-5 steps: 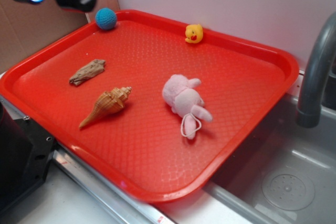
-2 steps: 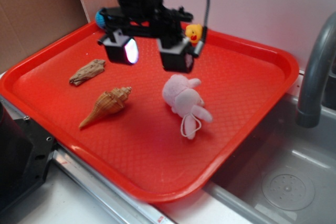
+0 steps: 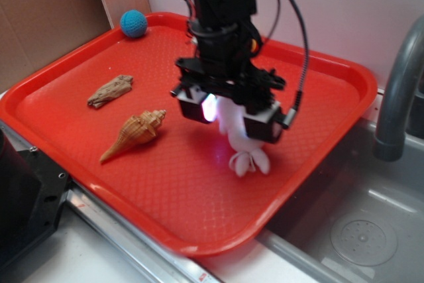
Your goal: Grab the pink bunny.
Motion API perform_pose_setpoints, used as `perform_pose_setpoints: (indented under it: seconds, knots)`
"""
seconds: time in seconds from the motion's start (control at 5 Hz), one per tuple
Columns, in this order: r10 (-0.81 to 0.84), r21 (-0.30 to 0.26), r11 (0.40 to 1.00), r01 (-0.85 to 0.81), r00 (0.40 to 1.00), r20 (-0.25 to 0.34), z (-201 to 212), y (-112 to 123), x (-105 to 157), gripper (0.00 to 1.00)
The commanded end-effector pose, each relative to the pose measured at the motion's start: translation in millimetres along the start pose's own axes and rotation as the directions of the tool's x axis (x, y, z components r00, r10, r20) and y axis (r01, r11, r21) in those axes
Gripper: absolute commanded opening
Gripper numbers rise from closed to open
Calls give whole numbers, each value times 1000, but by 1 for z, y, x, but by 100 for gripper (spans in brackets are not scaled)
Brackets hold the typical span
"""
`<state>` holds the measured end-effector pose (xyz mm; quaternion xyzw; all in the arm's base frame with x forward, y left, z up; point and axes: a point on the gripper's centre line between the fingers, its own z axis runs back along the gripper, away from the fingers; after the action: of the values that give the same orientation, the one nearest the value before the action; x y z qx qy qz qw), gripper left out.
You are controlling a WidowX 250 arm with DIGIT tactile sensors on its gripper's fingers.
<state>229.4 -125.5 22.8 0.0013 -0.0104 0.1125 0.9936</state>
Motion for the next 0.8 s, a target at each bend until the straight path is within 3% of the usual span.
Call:
perform_pose_setpoints:
  seconds: [0.0,0.2,0.4,0.6]
  knots:
    - [0,-4,1000,0,1000,13,-5,2,7,59]
    - [-53,-29,998,53,999,5,13,9,6,0]
    - [-98,-66,993,99,995,14,42,24,11,0]
    - [-117,-115,987,115,993,-4,79,54,13,0]
